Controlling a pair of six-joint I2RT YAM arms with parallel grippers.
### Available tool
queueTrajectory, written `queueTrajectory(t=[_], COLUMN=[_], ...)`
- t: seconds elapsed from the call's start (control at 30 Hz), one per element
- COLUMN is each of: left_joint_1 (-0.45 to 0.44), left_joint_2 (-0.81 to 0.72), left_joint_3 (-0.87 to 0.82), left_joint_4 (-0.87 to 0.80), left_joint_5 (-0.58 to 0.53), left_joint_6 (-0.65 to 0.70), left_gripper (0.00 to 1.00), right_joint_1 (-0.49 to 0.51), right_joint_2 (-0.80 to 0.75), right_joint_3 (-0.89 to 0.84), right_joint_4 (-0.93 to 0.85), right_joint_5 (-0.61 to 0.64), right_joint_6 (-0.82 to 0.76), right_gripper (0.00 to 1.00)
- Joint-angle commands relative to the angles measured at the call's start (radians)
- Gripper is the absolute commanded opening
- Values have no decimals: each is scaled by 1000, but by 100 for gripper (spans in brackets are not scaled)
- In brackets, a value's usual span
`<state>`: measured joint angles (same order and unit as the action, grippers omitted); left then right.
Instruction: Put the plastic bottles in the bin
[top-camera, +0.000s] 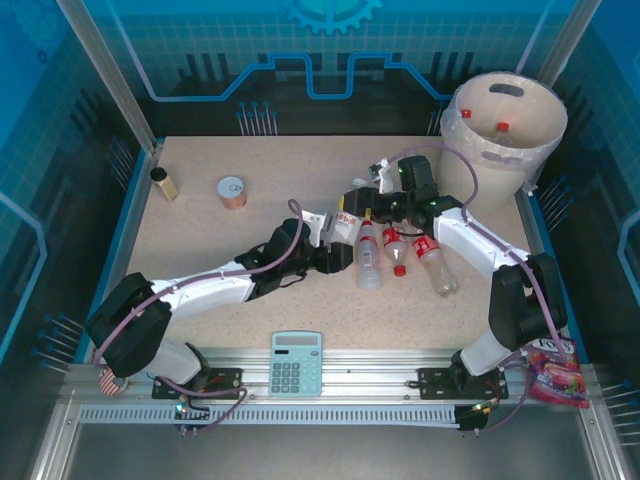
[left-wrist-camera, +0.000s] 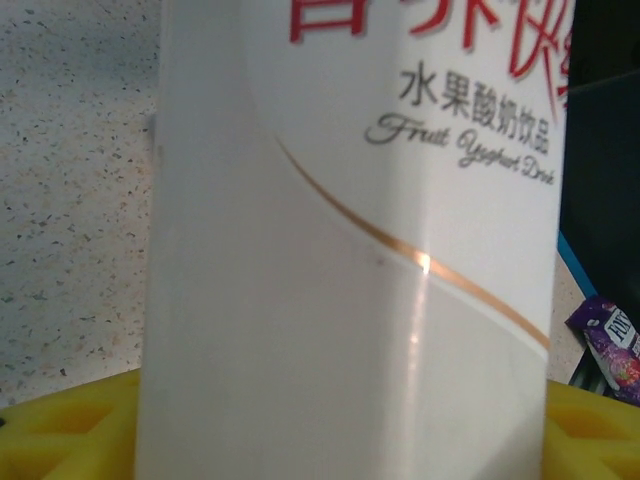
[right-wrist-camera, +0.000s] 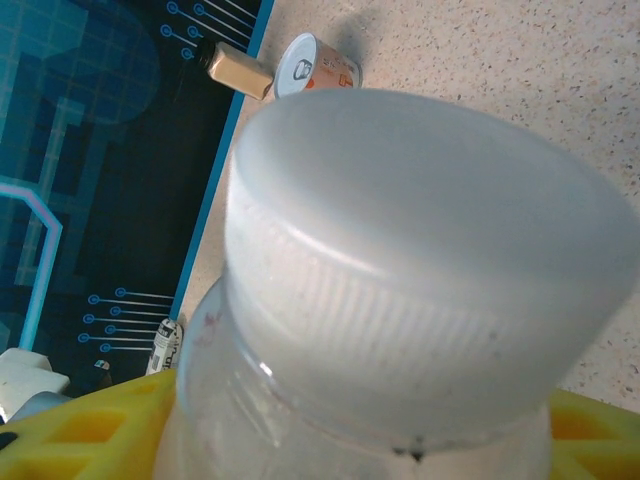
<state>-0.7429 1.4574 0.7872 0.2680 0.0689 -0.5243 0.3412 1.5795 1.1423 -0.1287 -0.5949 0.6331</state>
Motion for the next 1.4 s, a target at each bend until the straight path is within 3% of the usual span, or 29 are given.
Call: queueTrajectory(t=[0.0,0.17,0.3,0.57,0.97,1.17,1.37], left_joint_1=[5,5,5,5,5,5,5], left_joint_2=[-19,-22,-29,-56,-26,-20,-7], left_joint_3=[-9,-17,-18,-41,-53,-62,-43], left_joint_4=[48,51,49,36,63,75,58], left_joint_5=[9,0,3,-4,4,2,15], left_joint_6=[-2,-2,-2,-3,-25,-38,-36], left_gripper=[65,78,99,99,99,99,99], right_joint_1=[7,6,6,-35,-286,-384,-445], right_joint_2=[8,2,-3,-26,-112,-129,-145], right_joint_3=[-10,-1,24,155,543,630,540], right_joint_4=[20,-3,-33,-177,-408,-349,-83], right_joint_5=[-10,7,36,119,247,381,569], right_joint_6=[14,-4,-31,-157,-389,-456,-501], right_gripper=[62,59,55,52,42,41,44])
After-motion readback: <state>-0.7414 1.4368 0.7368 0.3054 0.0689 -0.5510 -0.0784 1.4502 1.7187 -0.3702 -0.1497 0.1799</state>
